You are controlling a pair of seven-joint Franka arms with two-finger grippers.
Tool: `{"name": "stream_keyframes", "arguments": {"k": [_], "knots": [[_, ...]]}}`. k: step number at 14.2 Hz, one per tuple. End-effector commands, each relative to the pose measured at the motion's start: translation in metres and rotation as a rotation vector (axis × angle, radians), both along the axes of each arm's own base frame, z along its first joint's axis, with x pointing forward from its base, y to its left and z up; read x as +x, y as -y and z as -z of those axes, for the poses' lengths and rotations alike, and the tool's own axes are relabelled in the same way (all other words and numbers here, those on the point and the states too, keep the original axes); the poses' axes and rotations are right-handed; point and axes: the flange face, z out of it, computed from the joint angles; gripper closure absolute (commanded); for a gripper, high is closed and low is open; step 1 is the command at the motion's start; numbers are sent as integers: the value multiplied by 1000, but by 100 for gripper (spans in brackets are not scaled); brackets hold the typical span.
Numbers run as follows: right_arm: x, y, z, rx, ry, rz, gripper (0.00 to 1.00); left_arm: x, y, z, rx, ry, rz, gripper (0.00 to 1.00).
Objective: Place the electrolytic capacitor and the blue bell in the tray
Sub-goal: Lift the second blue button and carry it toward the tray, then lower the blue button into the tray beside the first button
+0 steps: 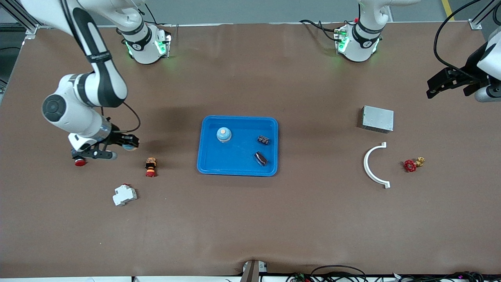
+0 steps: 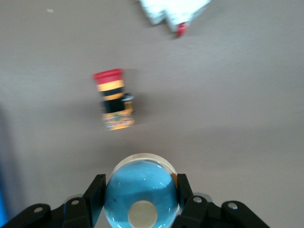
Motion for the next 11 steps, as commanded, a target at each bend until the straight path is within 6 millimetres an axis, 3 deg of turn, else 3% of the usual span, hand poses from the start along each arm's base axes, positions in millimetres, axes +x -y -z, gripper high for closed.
{"name": "stream_keyframes", "arguments": {"k": [1,3,5,8,11], "knots": [[-6,-60,-5,0,-1,91,100,-6,0,-2,-19,-6,15,0],[-7,-108,-14,2,14,156,100,-6,3,-2,-19,-8,20,0],[-8,-153,-12,-10,18,208,100,-6,3,-2,-19,-8,20,0],[1,-207,-1,-21,24,302,100,-7,3,0,-17,-11,21,0],[13,-247,17,-29,31,354,100,-7,3,1,-17,-12,21,0]]}}
